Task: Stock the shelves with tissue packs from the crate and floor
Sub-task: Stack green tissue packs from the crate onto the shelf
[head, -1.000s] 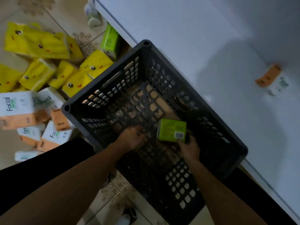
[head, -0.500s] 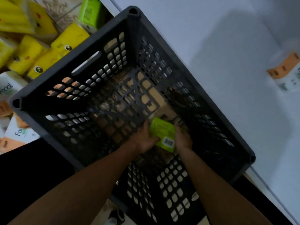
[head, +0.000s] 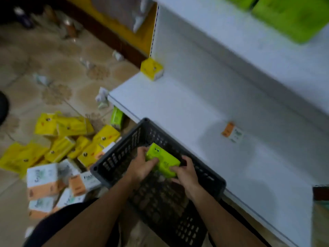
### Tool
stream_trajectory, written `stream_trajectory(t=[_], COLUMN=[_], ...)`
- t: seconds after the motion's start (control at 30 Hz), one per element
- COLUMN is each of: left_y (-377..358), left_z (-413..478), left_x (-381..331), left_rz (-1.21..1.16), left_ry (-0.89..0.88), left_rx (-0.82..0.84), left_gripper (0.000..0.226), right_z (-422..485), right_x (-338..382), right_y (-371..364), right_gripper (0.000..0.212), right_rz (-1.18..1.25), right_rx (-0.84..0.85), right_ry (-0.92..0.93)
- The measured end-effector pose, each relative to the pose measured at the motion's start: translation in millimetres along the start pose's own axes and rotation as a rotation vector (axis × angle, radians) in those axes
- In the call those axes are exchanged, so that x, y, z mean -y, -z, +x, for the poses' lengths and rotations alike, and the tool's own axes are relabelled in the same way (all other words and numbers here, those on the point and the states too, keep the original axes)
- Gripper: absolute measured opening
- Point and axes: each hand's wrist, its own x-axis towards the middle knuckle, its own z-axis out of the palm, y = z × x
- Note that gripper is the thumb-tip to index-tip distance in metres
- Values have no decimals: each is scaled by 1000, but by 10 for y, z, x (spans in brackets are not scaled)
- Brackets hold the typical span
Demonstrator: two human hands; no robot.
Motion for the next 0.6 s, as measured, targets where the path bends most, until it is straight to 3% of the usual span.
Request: stream_trajectory(t=[0.07,0.23,0.4,0.6], left_y=[305,949,1356,1514], left_z=[-342,-1125,-1751,-2292], left_x=[-370,-971,-1322,-1715], left_rz=[-22,-17,28,109], left_ry=[-108,-338,-561,-742], left_rx=[-26,-29,-44,-136], left_gripper=[34,67,67,69], right_z=[-453,-1388,-2155,-2659], right_x=[319,842,1230,1529], right_y=[42,81,95,346], right_gripper=[60,38,42,42], right_rz=[37,25,8,70], right_rx=[14,-48,-121,-189], right_ry=[105,377,655,833])
